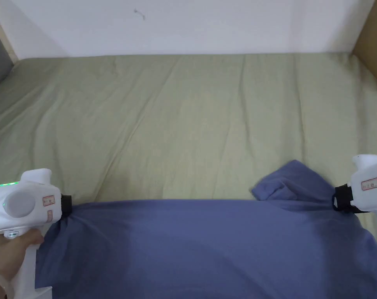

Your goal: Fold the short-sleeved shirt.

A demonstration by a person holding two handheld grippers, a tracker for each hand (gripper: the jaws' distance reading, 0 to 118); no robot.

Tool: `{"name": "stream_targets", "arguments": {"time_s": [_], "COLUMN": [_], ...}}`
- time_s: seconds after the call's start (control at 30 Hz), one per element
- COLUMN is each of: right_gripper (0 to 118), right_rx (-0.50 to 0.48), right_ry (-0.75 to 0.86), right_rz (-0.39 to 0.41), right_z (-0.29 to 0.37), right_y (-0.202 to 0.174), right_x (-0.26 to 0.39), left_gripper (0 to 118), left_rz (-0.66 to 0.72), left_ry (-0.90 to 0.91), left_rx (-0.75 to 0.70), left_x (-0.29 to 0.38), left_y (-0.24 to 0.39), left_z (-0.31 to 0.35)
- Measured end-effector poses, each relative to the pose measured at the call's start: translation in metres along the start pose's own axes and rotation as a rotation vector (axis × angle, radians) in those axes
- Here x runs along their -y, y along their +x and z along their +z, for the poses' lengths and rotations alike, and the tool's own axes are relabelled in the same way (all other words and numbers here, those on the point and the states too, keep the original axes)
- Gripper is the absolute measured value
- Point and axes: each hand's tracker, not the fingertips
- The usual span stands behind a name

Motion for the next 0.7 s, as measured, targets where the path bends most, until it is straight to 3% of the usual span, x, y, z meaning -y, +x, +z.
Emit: {"name": "stream_targets", "arguments": {"time_s": [0.27,0.47,0.7], "right_gripper": [0,0,0], "right_rx": [-0.045,-0.043,-0.061], "right_ry": [0.087,0.129,0.154], "right_rz": [-0.039,-0.011,0.0], "right_z": [0.069,0.141,0.212], "right_y": [0.0,0.002,0.007], "right_x": [0.007,0.048,0.137], "left_gripper": [1,1,1], "left_rz": [0.11,0.054,-0.016], "left_ry": [0.055,0.122,0.111], "left_rx": [0.161,0.185,0.19], "left_x": [0.001,0.03,0.114], "left_y": [-0.016,-0.033,-0.055], "left_z": [0.072,0.159,0.225]}}
